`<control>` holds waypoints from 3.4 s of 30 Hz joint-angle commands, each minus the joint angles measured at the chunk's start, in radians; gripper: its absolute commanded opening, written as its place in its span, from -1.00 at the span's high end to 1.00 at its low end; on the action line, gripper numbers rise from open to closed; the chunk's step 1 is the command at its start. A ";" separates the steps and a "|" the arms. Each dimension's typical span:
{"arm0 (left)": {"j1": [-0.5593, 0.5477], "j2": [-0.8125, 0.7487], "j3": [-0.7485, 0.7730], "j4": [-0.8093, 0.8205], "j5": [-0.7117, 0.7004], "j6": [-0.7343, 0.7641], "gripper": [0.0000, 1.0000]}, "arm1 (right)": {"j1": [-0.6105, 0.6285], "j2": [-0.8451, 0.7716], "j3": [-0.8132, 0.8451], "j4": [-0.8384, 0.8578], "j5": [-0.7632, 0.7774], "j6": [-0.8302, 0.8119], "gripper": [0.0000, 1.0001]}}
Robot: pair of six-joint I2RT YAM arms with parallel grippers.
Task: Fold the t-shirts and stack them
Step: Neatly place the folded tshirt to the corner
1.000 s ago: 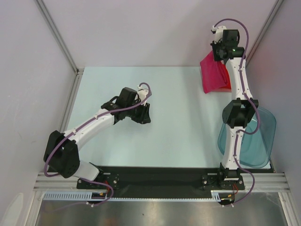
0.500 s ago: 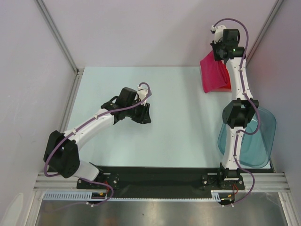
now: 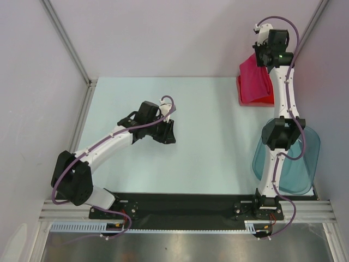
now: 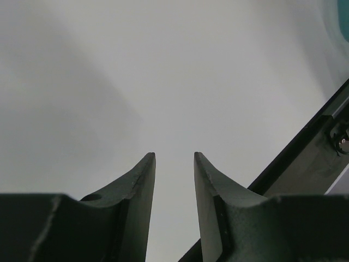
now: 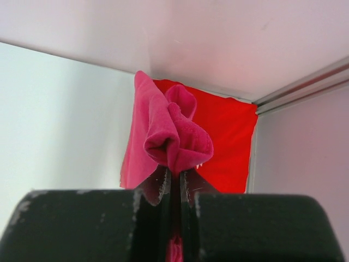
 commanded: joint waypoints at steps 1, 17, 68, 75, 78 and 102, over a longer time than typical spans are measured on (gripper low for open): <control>0.014 0.001 0.027 0.021 0.025 -0.006 0.21 | -0.006 -0.056 0.035 0.056 0.010 -0.022 1.00; 0.024 0.027 0.036 0.035 0.055 -0.012 0.21 | 0.023 -0.098 0.009 0.050 -0.029 0.002 1.00; 0.043 0.116 0.082 -0.042 0.051 -0.014 0.21 | -0.107 0.182 0.001 0.297 -0.144 -0.037 1.00; 0.041 0.160 0.111 -0.068 0.049 -0.011 0.21 | -0.130 0.241 0.001 0.360 -0.139 -0.033 1.00; 0.041 0.185 0.126 -0.074 0.049 -0.011 0.21 | -0.144 0.265 0.001 0.395 -0.134 -0.031 1.00; 0.041 0.323 0.180 -0.118 0.029 -0.037 0.25 | -0.234 0.461 -0.054 0.775 -0.009 -0.088 0.30</control>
